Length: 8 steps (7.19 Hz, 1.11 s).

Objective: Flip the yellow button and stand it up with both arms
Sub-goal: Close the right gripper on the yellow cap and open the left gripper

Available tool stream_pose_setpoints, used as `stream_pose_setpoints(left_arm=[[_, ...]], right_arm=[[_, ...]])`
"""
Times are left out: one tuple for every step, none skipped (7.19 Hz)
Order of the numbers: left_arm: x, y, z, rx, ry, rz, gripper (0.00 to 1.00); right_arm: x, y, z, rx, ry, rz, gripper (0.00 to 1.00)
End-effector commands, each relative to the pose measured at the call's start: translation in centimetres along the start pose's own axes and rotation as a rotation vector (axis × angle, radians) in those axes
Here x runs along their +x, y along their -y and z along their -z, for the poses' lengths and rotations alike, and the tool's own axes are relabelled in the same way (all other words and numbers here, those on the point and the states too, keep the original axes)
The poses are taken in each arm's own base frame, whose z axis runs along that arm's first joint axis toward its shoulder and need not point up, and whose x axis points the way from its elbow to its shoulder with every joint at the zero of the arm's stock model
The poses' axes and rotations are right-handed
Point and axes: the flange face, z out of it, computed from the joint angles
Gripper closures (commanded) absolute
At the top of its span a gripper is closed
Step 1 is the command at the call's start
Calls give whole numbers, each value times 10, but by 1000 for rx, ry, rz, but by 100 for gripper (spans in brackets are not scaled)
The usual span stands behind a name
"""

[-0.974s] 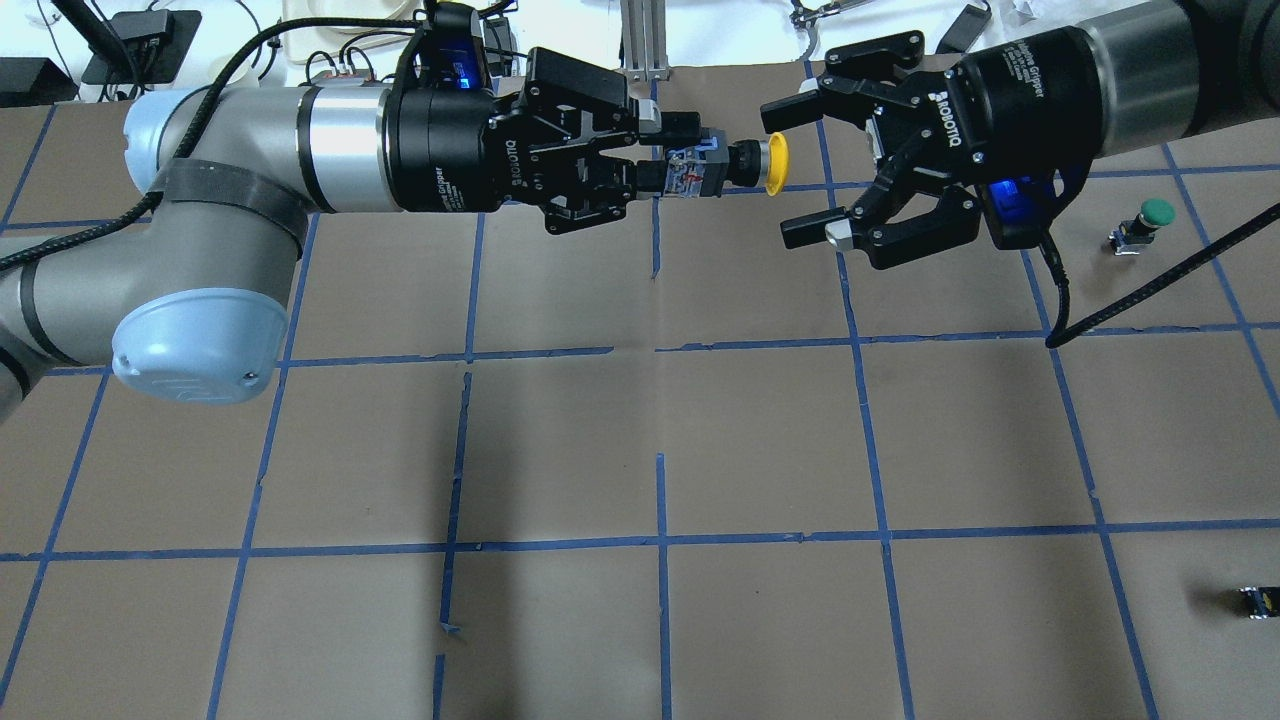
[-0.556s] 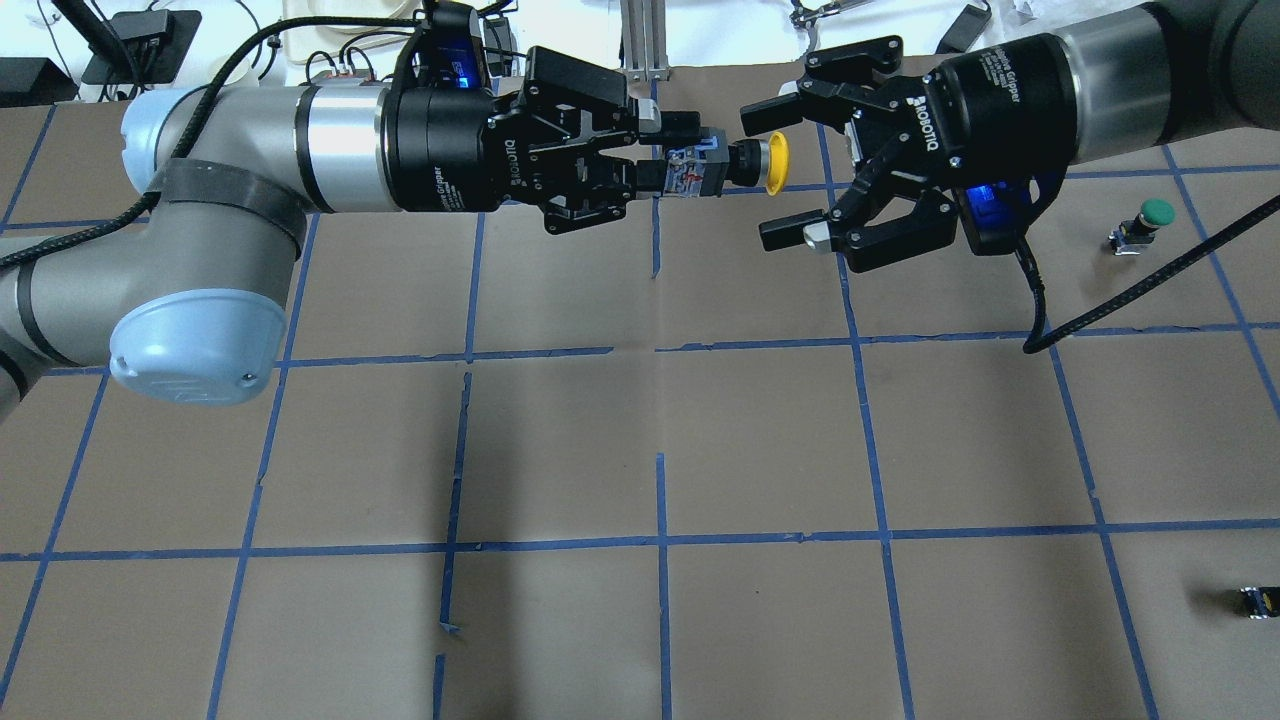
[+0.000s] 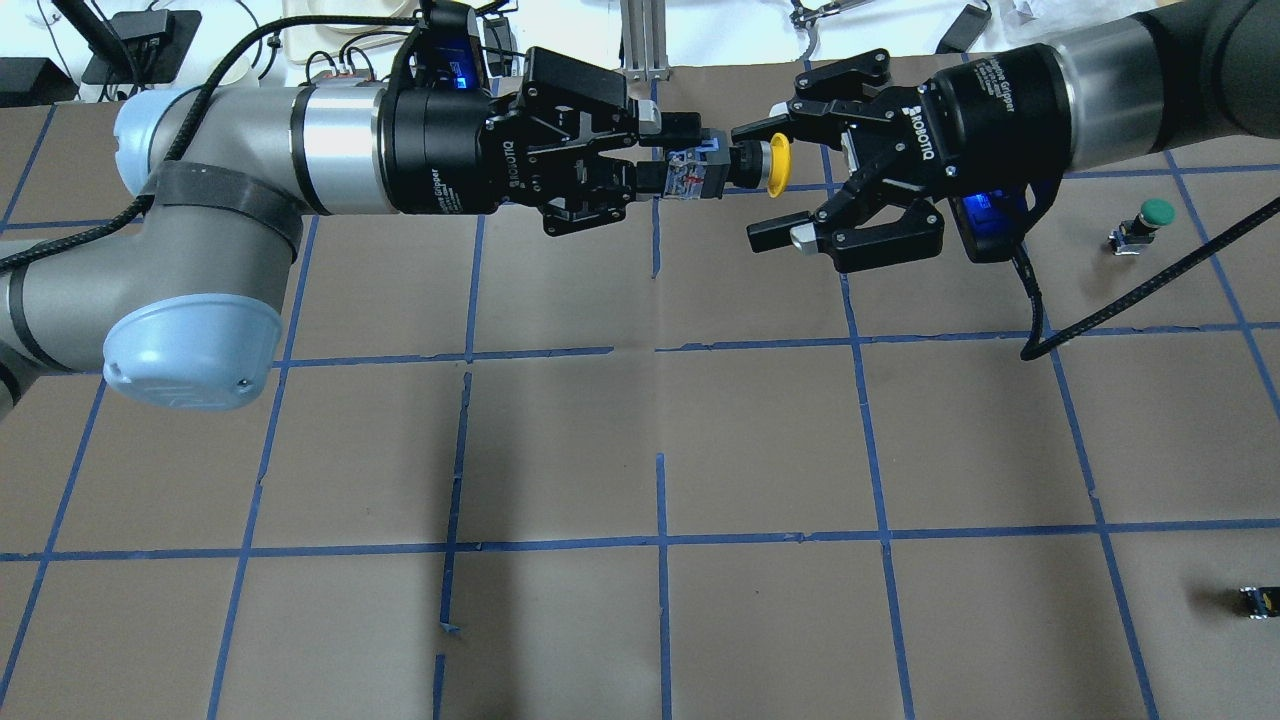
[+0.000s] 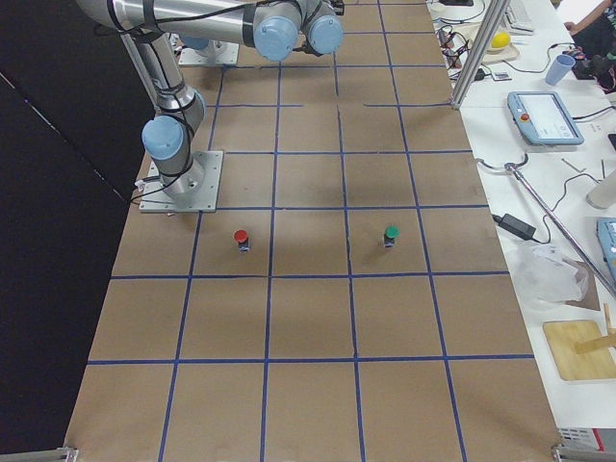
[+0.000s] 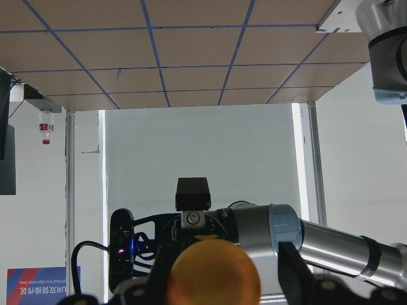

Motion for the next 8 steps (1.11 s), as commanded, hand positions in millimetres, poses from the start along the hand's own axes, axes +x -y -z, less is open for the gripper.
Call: stream_pose_setpoints(left_arm=[[2, -2, 0, 1, 3, -2, 98], [1, -2, 0, 1, 3, -2, 96], [0, -2, 0, 1, 6, 14, 48], [1, -2, 0, 1, 3, 39, 50], [1, -3, 0, 1, 3, 42, 40], [0, -2, 0, 1, 6, 63, 19], [1, -3, 0, 2, 12, 86, 12], [8, -3, 1, 5, 18, 109, 2]], right_arm=[[-1, -1, 2, -4, 9, 5, 72], [-1, 1, 2, -5, 9, 2, 85], [-1, 0, 2, -5, 9, 1, 90], [-1, 0, 2, -5, 9, -4, 92], [-2, 1, 3, -6, 10, -6, 92], [-2, 0, 3, -6, 11, -6, 92], [-4, 1, 8, 4, 15, 2, 93], [-8, 7, 28, 5, 56, -10, 94]])
